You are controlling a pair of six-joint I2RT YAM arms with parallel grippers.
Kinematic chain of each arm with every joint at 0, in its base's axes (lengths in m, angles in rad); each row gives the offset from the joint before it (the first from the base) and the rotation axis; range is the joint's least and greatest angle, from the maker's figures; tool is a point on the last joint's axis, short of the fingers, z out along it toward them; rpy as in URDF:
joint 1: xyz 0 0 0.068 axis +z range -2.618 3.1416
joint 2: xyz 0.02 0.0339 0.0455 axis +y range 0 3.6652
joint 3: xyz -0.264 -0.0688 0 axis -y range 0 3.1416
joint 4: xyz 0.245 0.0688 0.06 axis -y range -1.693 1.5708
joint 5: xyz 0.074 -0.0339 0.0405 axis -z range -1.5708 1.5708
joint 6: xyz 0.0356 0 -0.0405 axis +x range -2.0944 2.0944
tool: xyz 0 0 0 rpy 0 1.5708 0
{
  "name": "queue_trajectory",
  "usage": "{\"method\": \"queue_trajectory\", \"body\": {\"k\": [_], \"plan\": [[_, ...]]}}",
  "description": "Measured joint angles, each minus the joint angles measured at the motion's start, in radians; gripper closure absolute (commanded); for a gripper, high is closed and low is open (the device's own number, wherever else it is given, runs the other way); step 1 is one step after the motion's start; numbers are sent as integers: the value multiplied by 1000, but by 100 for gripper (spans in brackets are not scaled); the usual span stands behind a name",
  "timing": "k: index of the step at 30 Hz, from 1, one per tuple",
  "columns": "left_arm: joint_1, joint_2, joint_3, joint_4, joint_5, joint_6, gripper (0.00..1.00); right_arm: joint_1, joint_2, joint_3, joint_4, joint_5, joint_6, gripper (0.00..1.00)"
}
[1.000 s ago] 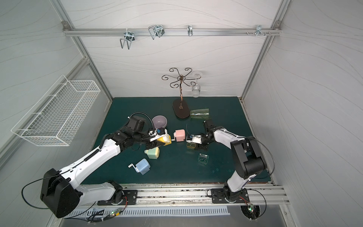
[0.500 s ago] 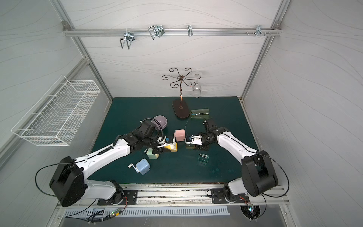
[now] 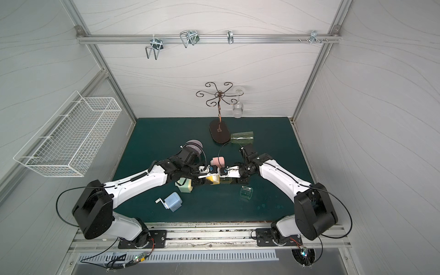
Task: Put the tray back into the pencil sharpener
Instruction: Place the container at the center of the board.
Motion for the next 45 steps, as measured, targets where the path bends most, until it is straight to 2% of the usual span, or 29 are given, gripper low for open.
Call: {"method": "queue_trajectory", "body": {"k": [7, 17, 28, 33, 45], "plan": [[-3, 21, 19, -6, -39, -35, 86, 2, -11, 0, -10, 10, 18, 56], [-5, 21, 9, 18, -18, -93, 87, -9, -13, -25, 37, -13, 49, 56], [-20, 19, -30, 60, 6, -87, 88, -8, -13, -155, 132, -30, 84, 54], [-21, 16, -34, 3, -23, -37, 88, -8, -11, -183, 171, -19, 86, 53], [-21, -102, -148, -84, -91, -27, 88, 0, 153, -160, 263, 64, 114, 40]]}}
